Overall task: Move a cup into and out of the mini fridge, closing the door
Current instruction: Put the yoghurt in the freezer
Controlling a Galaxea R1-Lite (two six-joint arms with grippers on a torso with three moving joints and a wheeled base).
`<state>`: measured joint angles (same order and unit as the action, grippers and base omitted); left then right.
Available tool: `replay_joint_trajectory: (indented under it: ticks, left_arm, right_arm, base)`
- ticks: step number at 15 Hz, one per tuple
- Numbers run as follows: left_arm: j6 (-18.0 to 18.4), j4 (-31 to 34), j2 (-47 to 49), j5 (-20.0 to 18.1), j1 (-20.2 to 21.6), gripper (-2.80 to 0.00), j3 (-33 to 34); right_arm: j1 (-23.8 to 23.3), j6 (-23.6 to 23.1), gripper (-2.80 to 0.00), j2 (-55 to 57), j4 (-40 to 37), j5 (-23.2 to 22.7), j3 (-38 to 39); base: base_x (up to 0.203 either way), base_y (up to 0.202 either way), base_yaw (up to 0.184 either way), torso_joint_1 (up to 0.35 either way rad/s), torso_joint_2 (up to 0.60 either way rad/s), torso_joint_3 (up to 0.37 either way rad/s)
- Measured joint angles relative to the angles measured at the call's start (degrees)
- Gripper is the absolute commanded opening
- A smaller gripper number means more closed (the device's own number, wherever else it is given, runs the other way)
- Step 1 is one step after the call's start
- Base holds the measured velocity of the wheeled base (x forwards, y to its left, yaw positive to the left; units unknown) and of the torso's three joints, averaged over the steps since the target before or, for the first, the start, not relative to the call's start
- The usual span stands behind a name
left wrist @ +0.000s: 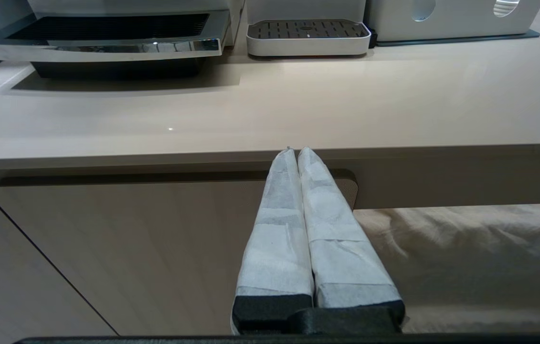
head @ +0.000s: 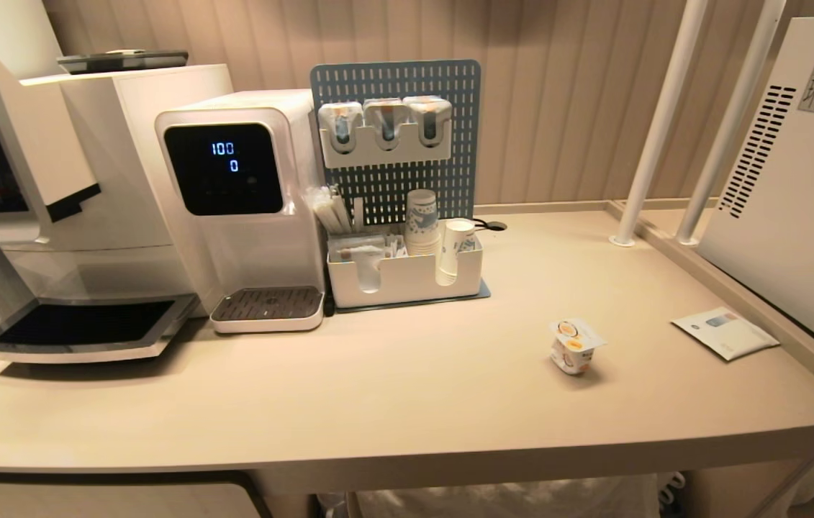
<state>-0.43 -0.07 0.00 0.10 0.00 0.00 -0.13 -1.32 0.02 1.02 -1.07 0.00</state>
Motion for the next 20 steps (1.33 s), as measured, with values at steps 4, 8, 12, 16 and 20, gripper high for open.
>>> replay_joint_trajectory:
  ticks: [4,8,12,16,20]
  left_arm:
    - [0.0,0.0,0.0,0.0,0.0,-2.80,0.0]
    - [0.0,0.0,0.0,0.0,0.0,-2.80,0.0]
    - [0.0,0.0,0.0,0.0,0.0,-2.80,0.0]
    - [0.0,0.0,0.0,0.0,0.0,-2.80,0.0]
    - [0.0,0.0,0.0,0.0,0.0,-2.80,0.0]
  right_arm:
    - [0.0,-0.7,-2.80,0.0,-0.4,0.0,0.0]
    - [0.0,0.0,-2.80,0.0,-2.5,-0.6,-1.7]
    - [0.0,1.6,-2.80,2.4,-14.7,-4.9,-14.8]
    - [0.5,2.9,-2.80,13.2,-30.0,-8.5,-31.8]
    - [1.0,4.2,-2.80,24.7,-42.3,-15.5,-41.9]
  base:
    - [0.000,0.000,0.000,0.000,0.00,0.000]
    - [0.000,0.000,0.000,0.000,0.00,0.000]
    - [0.000,0.000,0.000,0.000,0.00,0.000]
    - [0.000,0.000,0.000,0.000,0.00,0.000]
    - [0.000,0.000,0.000,0.000,0.00,0.000]
